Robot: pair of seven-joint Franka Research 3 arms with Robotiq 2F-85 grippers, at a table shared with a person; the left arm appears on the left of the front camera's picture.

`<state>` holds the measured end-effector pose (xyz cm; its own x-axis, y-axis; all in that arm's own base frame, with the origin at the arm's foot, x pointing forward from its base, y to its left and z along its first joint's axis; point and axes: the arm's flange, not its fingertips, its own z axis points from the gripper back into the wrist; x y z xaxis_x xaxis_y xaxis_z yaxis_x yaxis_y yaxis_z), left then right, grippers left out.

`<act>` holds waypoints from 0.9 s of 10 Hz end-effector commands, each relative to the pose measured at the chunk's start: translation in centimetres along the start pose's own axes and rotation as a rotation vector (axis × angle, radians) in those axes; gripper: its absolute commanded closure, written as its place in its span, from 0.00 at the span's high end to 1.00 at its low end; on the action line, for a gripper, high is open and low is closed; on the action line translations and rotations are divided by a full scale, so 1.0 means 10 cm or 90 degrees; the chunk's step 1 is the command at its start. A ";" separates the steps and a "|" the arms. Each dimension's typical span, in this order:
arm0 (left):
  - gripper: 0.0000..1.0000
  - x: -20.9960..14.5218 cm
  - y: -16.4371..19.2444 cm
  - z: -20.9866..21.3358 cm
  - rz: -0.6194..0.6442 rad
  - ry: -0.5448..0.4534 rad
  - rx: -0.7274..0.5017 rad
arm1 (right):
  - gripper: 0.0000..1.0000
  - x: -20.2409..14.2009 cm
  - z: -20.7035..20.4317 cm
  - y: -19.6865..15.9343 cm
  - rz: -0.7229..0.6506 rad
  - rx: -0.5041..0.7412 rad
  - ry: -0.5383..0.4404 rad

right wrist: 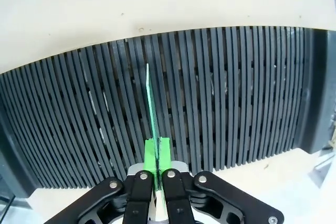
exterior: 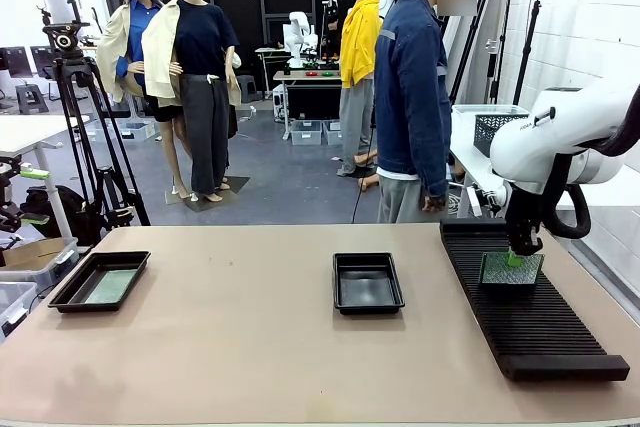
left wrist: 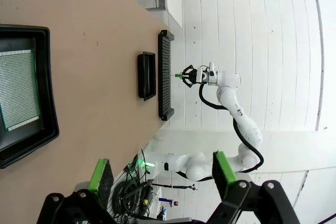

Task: Inspect and transfer BCBs to ESD trays.
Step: Pick up the Blank PCB from the PCB Rack and place it in the right ESD tray.

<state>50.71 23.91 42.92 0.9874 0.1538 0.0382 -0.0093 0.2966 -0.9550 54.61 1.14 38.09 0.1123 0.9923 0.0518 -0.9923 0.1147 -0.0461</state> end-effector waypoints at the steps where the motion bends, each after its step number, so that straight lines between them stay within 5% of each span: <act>1: 1.00 -0.02 -0.02 -0.01 -0.002 0.000 -0.001 | 0.00 0.01 0.19 -0.07 -0.015 -0.020 0.017; 9: 1.00 -0.02 -0.02 -0.01 -0.002 0.000 -0.001 | 0.00 0.25 0.80 0.06 -0.022 -0.037 0.046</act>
<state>50.71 23.91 42.92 0.9874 0.1539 0.0381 -0.0093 0.2966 -0.9550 53.76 2.60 45.74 0.1280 0.9917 0.0131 -0.9852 0.1287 -0.1129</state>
